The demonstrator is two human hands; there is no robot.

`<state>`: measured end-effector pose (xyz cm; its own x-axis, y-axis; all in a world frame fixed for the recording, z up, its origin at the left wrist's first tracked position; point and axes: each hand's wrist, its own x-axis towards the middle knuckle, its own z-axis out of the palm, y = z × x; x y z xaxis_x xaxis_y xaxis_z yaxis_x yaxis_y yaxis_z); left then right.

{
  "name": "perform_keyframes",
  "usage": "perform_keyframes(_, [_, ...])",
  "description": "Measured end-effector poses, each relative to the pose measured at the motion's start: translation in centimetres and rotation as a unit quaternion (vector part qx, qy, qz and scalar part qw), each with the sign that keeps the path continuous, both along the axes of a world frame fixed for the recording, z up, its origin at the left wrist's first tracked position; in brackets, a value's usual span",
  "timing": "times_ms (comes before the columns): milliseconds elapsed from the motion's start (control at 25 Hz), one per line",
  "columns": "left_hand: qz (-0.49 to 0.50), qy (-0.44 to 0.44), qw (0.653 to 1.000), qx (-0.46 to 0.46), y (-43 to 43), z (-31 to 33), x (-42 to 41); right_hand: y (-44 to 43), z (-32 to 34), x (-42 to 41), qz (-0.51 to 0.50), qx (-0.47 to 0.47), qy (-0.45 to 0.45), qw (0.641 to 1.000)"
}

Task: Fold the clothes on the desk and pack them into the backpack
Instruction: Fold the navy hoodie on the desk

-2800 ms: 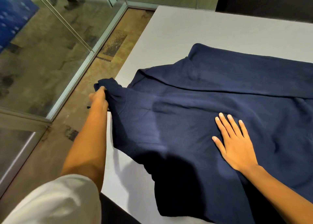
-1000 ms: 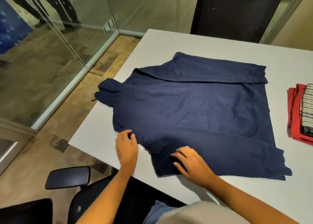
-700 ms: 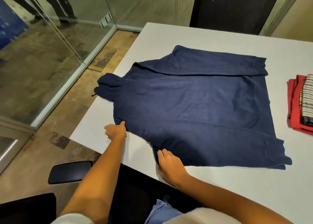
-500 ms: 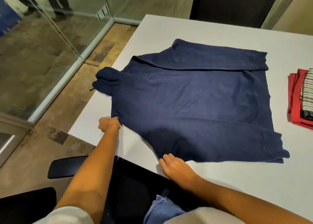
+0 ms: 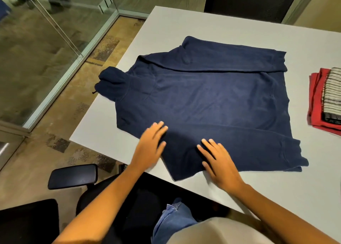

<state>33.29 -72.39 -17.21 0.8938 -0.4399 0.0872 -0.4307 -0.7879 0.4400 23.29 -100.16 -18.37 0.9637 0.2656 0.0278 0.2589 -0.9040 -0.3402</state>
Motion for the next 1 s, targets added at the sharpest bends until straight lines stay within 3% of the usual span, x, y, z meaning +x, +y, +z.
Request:
perform_keyframes(120, [-0.122, 0.023, 0.984, 0.127, -1.9, -1.4, -3.8, -4.7, -0.8, -2.7, 0.025, -0.141, 0.05, 0.988])
perform_keyframes(320, [-0.171, -0.006, 0.959, 0.227, 0.4, -2.7, -6.7, -9.5, -0.9, -5.8, 0.044, -0.18, 0.067, 0.98])
perform_keyframes(480, [-0.167, -0.002, 0.962, 0.216, 0.4, -1.8, -6.7, -10.1, -0.4, -6.3, -0.004, -0.097, 0.041, 0.994])
perform_keyframes(600, [-0.237, -0.024, 0.958, 0.162, 0.5, -1.3, -6.3, -11.1, 0.0, -5.7, -0.061, -0.055, -0.01, 0.997])
perform_keyframes(880, [-0.295, -0.046, 0.943, 0.151, -1.8, -0.7, -5.5, -18.0, -1.0, -7.8, -0.048, -0.158, -0.019, 0.986])
perform_keyframes(1000, [-0.292, -0.036, 0.95, 0.104, -2.4, -1.2, -5.2, -18.9, -0.4, -7.7, -0.113, -0.172, -0.021, 0.978])
